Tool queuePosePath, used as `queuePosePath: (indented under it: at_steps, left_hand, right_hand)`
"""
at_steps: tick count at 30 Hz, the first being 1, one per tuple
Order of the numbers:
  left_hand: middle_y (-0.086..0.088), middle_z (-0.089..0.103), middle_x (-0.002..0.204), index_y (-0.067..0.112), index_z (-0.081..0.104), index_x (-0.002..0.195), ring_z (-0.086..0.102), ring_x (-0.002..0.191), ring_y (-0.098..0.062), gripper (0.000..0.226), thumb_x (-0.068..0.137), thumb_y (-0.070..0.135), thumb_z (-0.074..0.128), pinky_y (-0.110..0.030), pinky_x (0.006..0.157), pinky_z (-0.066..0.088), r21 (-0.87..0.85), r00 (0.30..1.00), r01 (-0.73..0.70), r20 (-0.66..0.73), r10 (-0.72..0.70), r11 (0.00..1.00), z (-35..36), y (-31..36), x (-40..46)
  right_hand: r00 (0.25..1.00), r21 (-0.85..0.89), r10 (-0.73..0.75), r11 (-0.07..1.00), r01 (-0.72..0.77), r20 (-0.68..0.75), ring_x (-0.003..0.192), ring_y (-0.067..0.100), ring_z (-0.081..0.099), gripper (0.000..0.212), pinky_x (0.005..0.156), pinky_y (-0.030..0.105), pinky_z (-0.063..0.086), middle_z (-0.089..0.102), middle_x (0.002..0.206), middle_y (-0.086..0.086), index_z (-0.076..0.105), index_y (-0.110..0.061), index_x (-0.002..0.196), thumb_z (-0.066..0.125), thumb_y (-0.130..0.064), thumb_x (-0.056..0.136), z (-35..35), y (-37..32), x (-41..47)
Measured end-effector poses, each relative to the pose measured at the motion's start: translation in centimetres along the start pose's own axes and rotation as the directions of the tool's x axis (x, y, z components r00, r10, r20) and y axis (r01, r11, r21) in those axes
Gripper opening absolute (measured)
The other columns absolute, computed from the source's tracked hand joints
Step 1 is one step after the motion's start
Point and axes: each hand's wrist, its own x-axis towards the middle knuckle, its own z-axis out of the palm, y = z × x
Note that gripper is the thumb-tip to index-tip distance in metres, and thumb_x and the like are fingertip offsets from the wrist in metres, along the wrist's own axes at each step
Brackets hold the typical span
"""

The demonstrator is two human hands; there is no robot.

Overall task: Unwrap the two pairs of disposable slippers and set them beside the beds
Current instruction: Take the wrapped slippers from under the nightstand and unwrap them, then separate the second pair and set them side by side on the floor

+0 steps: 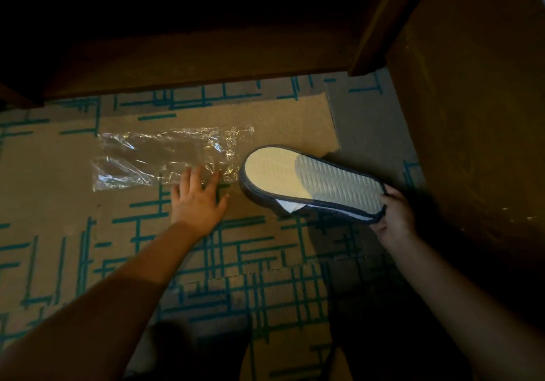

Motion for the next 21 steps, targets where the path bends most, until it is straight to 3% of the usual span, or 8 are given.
queuePosePath:
  at_steps: [3, 6, 9, 11, 14, 16, 18, 21]
  left_hand:
    - [-0.013, 0.003, 0.158, 0.021, 0.008, 0.147, 0.003, 0.144, -0.033, 0.069, 0.089, 0.035, 0.043, -0.054, 0.117, 0.011, -0.137, 0.993, -0.055, 0.099, 0.069, 0.989, -0.6, -0.7, 1.3]
    - [-0.015, 0.004, 0.157, 0.011, 0.004, 0.147, 0.010, 0.144, -0.032, 0.073, 0.089, 0.012, 0.047, -0.043, 0.118, 0.015, -0.300, 0.983, -0.106, 0.113, 0.146, 0.948, -2.2, -1.1, 2.5]
    - [-0.018, 0.003, 0.157, 0.005, 0.012, 0.146, 0.010, 0.144, -0.033, 0.066, 0.089, 0.001, 0.046, -0.037, 0.116, 0.015, -0.332, 0.961, -0.260, -0.001, 0.276, 0.907, -4.0, -0.5, 3.2]
    - [-0.016, 0.002, 0.157, 0.006, 0.019, 0.145, 0.004, 0.145, -0.032, 0.064, 0.088, 0.002, 0.048, -0.039, 0.116, 0.012, -0.248, 0.927, -0.375, -0.130, 0.353, 0.893, -4.8, 0.6, 3.3]
    - [-0.013, 0.007, 0.158, 0.014, 0.025, 0.144, 0.005, 0.145, -0.031, 0.064, 0.086, 0.015, 0.052, -0.045, 0.115, 0.016, -0.263, 0.911, -0.367, -0.295, 0.288, 0.892, -5.2, 2.9, 2.1]
    - [-0.010, 0.009, 0.157, 0.024, 0.021, 0.144, 0.009, 0.144, -0.029, 0.074, 0.081, 0.038, 0.057, -0.049, 0.114, 0.018, -0.288, 0.922, -0.377, -0.213, 0.324, 0.880, -4.5, 4.1, 0.5]
    - [-0.007, 0.004, 0.158, 0.035, 0.010, 0.145, 0.002, 0.145, -0.026, 0.087, 0.074, 0.060, 0.053, -0.057, 0.114, 0.014, -0.125, 0.881, -0.472, -0.023, 0.473, 0.873, -2.4, 4.9, -1.3]
    - [-0.003, -0.012, 0.158, 0.041, -0.015, 0.140, -0.012, 0.145, -0.023, 0.089, 0.080, 0.060, 0.047, -0.060, 0.113, 0.004, 0.089, 0.856, -0.496, 0.218, 0.469, 0.864, 0.7, 4.8, -3.1]
  right_hand:
    - [0.999, 0.015, -0.012, 1.000, 0.011, 0.042, 0.089, 0.026, 0.061, 0.039, 0.065, 0.032, 0.048, 0.057, 0.120, 0.017, 0.050, -0.010, 0.129, 0.033, -0.002, 0.094, 0.2, 0.4, -0.2]
    - [0.998, -0.022, -0.008, 1.000, 0.010, 0.065, 0.084, 0.021, 0.060, 0.037, 0.063, 0.031, 0.047, 0.057, 0.116, 0.015, 0.052, -0.013, 0.126, 0.035, -0.003, 0.094, 0.1, 0.9, -0.3]
    - [0.995, -0.112, -0.001, 0.994, 0.011, 0.095, 0.091, 0.024, 0.056, 0.036, 0.063, 0.032, 0.047, 0.054, 0.116, 0.012, 0.051, -0.018, 0.126, 0.037, -0.007, 0.094, -0.2, 1.6, -0.4]
    - [0.994, -0.134, 0.009, 0.991, 0.006, 0.111, 0.093, 0.024, 0.055, 0.034, 0.064, 0.032, 0.047, 0.054, 0.116, 0.010, 0.051, -0.020, 0.124, 0.039, -0.008, 0.094, -0.1, 1.9, -0.6]
    - [0.992, -0.160, 0.029, 0.987, -0.009, 0.125, 0.098, 0.027, 0.055, 0.029, 0.065, 0.034, 0.048, 0.055, 0.115, 0.009, 0.055, -0.027, 0.112, 0.041, -0.009, 0.094, 0.4, 2.1, -1.0]
    - [0.988, -0.187, 0.054, 0.982, -0.025, 0.147, 0.102, 0.028, 0.055, 0.027, 0.065, 0.033, 0.048, 0.056, 0.114, 0.008, 0.057, -0.029, 0.105, 0.043, -0.009, 0.093, 0.8, 2.1, -1.2]
    - [0.982, -0.199, 0.058, 0.980, -0.022, 0.177, 0.098, 0.025, 0.057, 0.028, 0.063, 0.032, 0.047, 0.058, 0.108, 0.006, 0.059, -0.031, 0.099, 0.043, -0.008, 0.092, 1.0, 2.3, -1.3]
    - [0.982, -0.251, 0.040, 0.968, 0.008, 0.187, 0.091, 0.020, 0.057, 0.028, 0.059, 0.030, 0.046, 0.060, 0.099, 0.002, 0.059, -0.029, 0.099, 0.044, -0.006, 0.092, 1.2, 2.7, -1.5]
